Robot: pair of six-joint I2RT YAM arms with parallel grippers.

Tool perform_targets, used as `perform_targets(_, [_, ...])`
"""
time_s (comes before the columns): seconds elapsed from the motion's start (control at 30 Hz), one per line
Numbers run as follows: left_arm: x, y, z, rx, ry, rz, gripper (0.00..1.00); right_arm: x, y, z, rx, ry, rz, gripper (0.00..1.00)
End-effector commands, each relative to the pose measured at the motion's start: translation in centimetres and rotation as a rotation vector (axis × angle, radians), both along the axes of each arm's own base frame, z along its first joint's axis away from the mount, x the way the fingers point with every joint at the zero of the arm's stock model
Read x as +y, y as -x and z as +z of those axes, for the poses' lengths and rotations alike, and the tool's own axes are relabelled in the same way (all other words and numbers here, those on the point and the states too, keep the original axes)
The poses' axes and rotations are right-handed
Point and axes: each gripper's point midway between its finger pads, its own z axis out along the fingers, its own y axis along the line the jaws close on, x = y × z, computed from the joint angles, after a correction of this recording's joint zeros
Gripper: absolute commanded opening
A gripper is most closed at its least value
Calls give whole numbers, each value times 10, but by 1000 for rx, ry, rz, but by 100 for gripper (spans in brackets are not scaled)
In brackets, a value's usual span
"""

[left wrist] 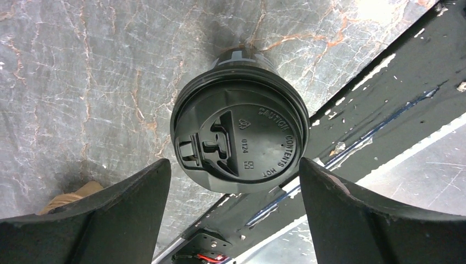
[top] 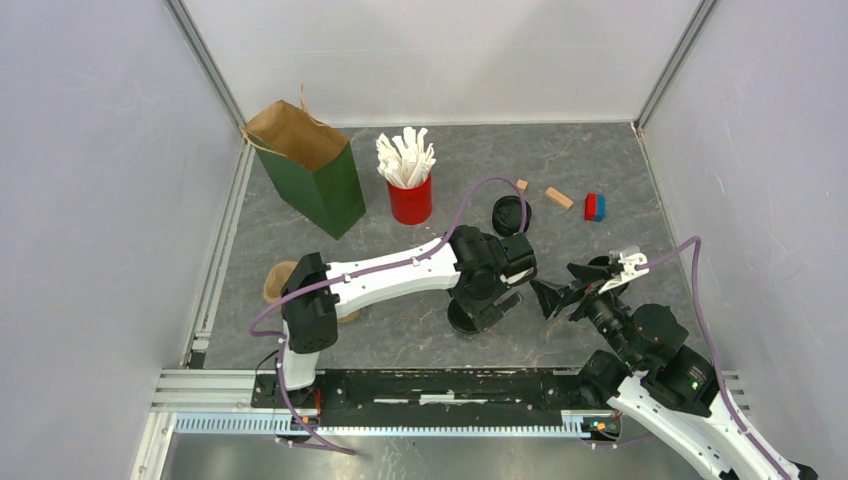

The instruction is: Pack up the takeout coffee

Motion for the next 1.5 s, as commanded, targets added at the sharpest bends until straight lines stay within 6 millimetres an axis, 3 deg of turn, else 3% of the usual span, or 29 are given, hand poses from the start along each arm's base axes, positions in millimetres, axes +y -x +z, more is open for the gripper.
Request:
perform_targets(0.0, [-3,-10,31,-87,67,49,93,5,3,5,-11,-28,29,98])
perform_targets(0.17, [1,-32,59,-218,152,132,99,22,5,-7,22,-53,95,98])
perform_targets(0.37, [21,-59,99,-383,280,277,100,37,7,-21,58,-63,150,98])
perform_targets(0.5, [38,-63,119,-428,388,362,100,45,6,-29,73,-67,169,98])
perform_targets(0.8, [67,-54,129,-295,780,475,98,81,5,-63,165,-36,293,90])
perform_targets(0.9, [81,-53,121,-279,868,504,95,89,3,-72,175,-28,318,82])
perform_targets(1.07, [90,-44,93,-249,825,500,94,93,-3,-86,207,23,313,76])
perform_targets(1.47, [53,-21,46,-43,797,346,84,90,-9,-110,270,123,283,64])
